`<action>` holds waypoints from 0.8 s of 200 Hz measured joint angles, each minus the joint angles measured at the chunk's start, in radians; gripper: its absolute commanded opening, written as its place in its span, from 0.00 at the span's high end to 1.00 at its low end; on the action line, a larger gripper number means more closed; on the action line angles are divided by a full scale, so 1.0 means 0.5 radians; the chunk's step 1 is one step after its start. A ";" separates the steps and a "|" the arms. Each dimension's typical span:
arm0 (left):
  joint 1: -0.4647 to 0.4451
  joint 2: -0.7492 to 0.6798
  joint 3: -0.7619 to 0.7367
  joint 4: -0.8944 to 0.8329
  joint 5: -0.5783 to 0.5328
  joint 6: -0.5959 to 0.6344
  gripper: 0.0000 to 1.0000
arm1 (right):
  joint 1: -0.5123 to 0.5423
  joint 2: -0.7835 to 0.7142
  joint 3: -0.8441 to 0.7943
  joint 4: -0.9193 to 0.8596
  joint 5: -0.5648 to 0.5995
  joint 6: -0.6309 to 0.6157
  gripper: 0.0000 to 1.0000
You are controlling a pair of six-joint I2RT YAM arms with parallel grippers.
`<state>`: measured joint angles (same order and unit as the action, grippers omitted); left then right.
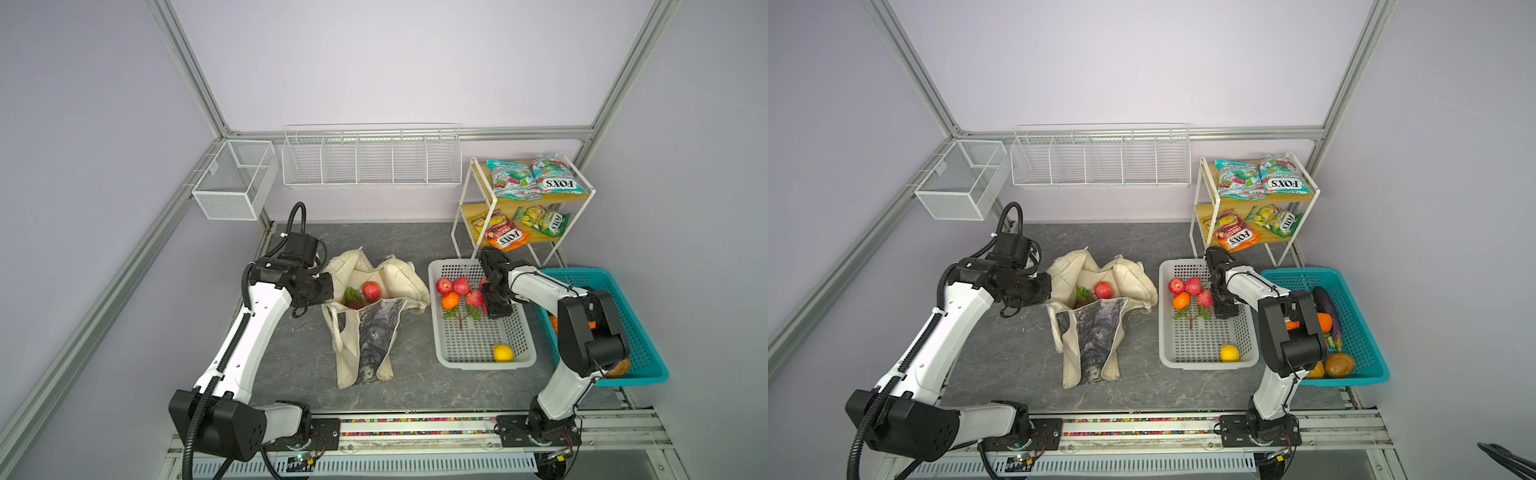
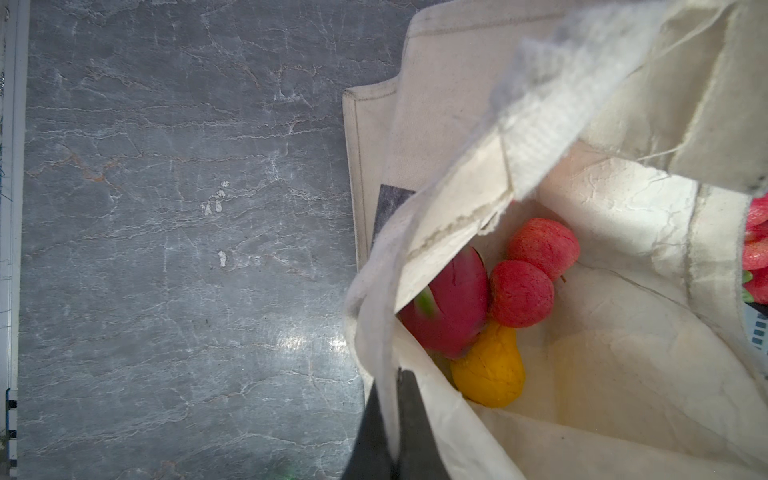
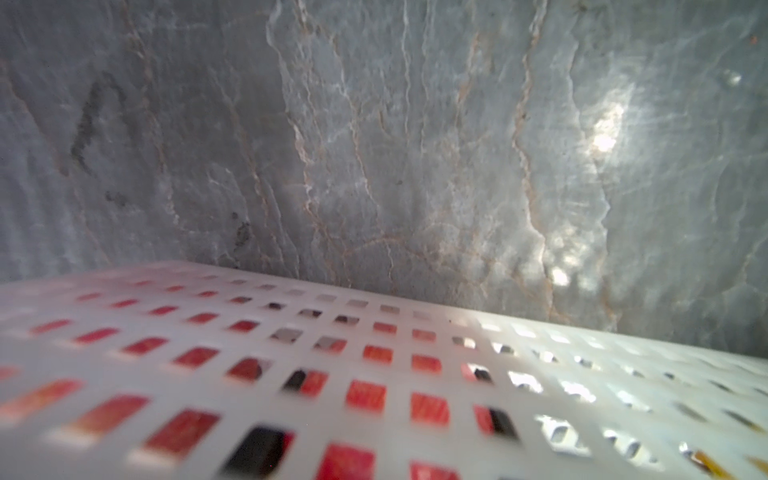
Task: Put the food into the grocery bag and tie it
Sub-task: 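Lower the right gripper into the white basket and close on a red apple, then lift the red apple with the right gripper and carry it over the bag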
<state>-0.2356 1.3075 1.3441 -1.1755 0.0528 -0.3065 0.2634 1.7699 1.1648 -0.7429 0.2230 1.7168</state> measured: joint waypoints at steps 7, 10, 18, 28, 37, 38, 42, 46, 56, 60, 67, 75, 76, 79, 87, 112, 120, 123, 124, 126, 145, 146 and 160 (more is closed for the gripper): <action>0.000 -0.001 -0.001 0.000 0.000 0.000 1.00 | 0.000 -0.003 0.002 0.000 -0.002 -0.002 0.58; 0.000 -0.001 -0.001 0.000 0.000 0.000 1.00 | 0.000 -0.005 0.002 -0.001 -0.002 -0.003 0.58; 0.000 -0.001 -0.002 0.001 0.000 0.000 1.00 | 0.000 -0.015 0.002 -0.005 -0.003 -0.009 0.59; 0.000 -0.001 -0.003 0.003 0.000 0.000 1.00 | 0.000 -0.042 0.002 -0.011 -0.006 -0.021 0.59; 0.000 -0.001 -0.004 0.007 0.000 0.000 1.00 | 0.002 -0.078 0.002 -0.018 -0.012 -0.033 0.59; 0.000 -0.001 -0.004 0.007 0.000 0.000 1.00 | 0.002 -0.081 0.002 -0.019 -0.013 -0.034 0.59; 0.000 -0.001 -0.005 0.010 0.001 0.000 1.00 | 0.005 -0.103 0.002 -0.022 -0.014 -0.041 0.59; 0.000 -0.001 -0.005 0.011 0.001 0.000 1.00 | 0.008 -0.127 0.002 -0.027 -0.015 -0.048 0.59; 0.000 -0.001 -0.008 0.018 0.001 0.000 1.00 | 0.023 -0.188 0.002 -0.040 -0.016 -0.062 0.60; 0.000 -0.002 -0.011 0.022 0.002 0.000 1.00 | 0.029 -0.212 0.002 -0.047 -0.018 -0.066 0.60; 0.000 -0.003 -0.017 0.026 0.001 0.000 1.00 | 0.046 -0.262 0.005 -0.060 -0.021 -0.082 0.60; 0.000 -0.003 -0.018 0.028 0.002 0.000 1.00 | 0.069 -0.317 0.009 -0.082 -0.021 -0.100 0.60; 0.000 -0.003 -0.018 0.029 0.002 0.000 1.00 | 0.072 -0.320 0.011 -0.085 -0.021 -0.101 0.60; 0.000 -0.004 -0.019 0.031 0.002 0.000 1.00 | 0.082 -0.343 0.016 -0.095 -0.022 -0.109 0.61; 0.000 -0.005 -0.020 0.035 0.002 0.000 1.00 | 0.110 -0.391 0.033 -0.121 -0.020 -0.137 0.61; 0.000 -0.008 -0.027 0.038 0.002 0.000 1.00 | 0.217 -0.500 0.146 -0.210 0.013 -0.269 0.59; 0.000 -0.008 -0.027 0.039 0.002 0.000 1.00 | 0.262 -0.522 0.199 -0.228 0.030 -0.346 0.59; 0.000 -0.008 -0.027 0.039 0.002 0.000 1.00 | 0.284 -0.529 0.224 -0.236 0.041 -0.386 0.59; 0.000 -0.008 -0.027 0.039 0.002 0.000 1.00 | 0.288 -0.530 0.230 -0.237 0.042 -0.391 0.59; 0.000 -0.008 -0.027 0.039 0.002 0.000 1.00 | 0.303 -0.533 0.248 -0.239 0.042 -0.415 0.59; 0.000 -0.008 -0.027 0.040 0.002 0.000 1.00 | 0.432 -0.536 0.404 -0.249 0.069 -0.641 0.58; 0.000 -0.008 -0.027 0.040 0.002 0.000 1.00 | 0.437 -0.536 0.409 -0.247 0.069 -0.652 0.58; 0.000 -0.008 -0.027 0.040 0.002 0.000 1.00 | 0.538 -0.529 0.516 -0.239 0.069 -0.858 0.59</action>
<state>-0.2356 1.3033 1.3308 -1.1557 0.0536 -0.3065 0.5323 1.5051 1.4227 -0.8623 0.2573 1.2877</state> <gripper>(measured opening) 0.047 0.594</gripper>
